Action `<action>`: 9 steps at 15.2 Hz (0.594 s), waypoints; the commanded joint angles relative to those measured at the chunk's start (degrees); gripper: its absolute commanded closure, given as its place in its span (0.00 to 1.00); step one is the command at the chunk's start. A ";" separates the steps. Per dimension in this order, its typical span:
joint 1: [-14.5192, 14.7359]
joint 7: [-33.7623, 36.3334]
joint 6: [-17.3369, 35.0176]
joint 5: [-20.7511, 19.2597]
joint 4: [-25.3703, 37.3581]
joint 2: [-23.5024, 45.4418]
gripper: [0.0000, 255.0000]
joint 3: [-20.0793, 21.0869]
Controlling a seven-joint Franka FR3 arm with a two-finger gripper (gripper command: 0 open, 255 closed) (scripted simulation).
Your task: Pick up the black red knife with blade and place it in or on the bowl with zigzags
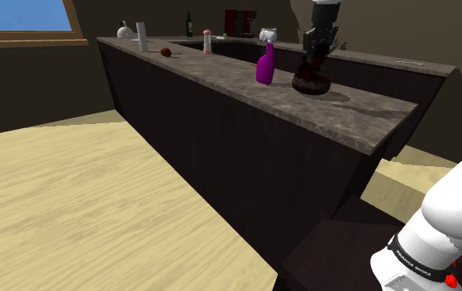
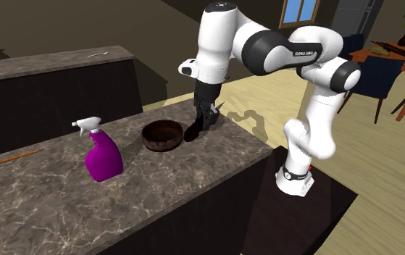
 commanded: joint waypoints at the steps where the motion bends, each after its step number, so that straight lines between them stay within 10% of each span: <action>1: -1.08 -2.58 -0.31 -0.05 3.37 2.65 1.00 -1.38; 9: -5.79 -11.80 -3.68 1.37 23.11 17.74 1.00 -5.64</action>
